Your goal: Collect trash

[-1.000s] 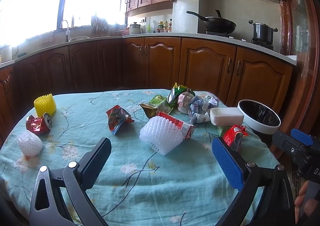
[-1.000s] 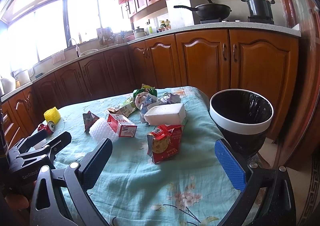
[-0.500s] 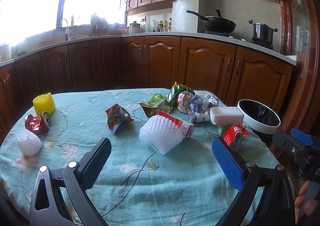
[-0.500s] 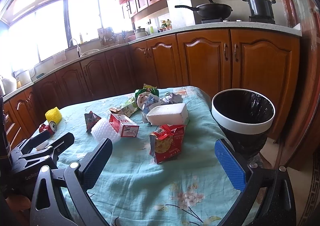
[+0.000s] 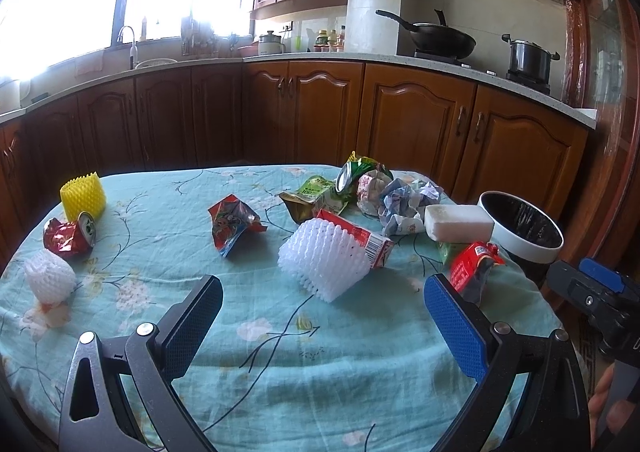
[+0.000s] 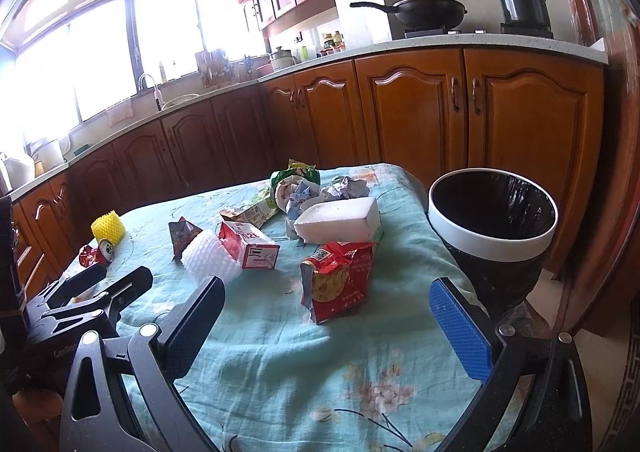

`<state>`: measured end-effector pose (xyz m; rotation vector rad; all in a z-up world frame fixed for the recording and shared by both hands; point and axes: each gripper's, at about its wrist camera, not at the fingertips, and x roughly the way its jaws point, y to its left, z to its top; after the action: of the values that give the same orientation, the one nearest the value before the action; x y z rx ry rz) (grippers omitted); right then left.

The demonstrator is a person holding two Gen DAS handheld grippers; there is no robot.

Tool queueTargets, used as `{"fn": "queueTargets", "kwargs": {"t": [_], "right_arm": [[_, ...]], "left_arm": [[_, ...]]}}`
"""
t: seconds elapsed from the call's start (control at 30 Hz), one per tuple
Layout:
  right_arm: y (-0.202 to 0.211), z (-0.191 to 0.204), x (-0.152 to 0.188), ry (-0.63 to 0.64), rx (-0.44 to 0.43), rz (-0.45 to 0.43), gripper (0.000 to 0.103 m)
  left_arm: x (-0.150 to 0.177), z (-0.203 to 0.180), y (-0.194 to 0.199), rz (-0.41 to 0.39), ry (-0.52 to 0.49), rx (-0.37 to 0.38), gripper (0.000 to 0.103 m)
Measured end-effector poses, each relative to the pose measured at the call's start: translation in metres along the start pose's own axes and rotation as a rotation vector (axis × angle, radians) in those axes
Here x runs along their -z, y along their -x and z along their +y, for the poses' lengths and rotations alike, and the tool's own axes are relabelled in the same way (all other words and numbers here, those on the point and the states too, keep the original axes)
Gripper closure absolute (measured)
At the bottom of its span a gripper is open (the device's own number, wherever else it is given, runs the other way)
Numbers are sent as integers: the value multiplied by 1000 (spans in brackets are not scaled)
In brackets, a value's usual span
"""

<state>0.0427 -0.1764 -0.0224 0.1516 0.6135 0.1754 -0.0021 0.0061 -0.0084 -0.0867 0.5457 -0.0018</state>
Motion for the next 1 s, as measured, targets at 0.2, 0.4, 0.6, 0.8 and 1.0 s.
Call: {"fn": "queueTargets", "kwargs": {"t": [0.2,0.4,0.6,0.8,1.0], "right_arm": [[-18,-7,-2,-14,-7,43,0],[-44,-13,-5,-34,-16,96,0],[-69,-18,-8,-56,-32,148,2],[-87,-25,-7,-83,-46,196,6],[-96,-32,-3,-116,-59,232,34]], "left_arm": [[-9,5,-23,57,7,1,2],[-23,11,-57,118,16,-3,2],[-34,14,-87,159,24,-8,2],[-36,18,-124,199,24,10,3],[-31,15,-136,233,10,52,37]]}}
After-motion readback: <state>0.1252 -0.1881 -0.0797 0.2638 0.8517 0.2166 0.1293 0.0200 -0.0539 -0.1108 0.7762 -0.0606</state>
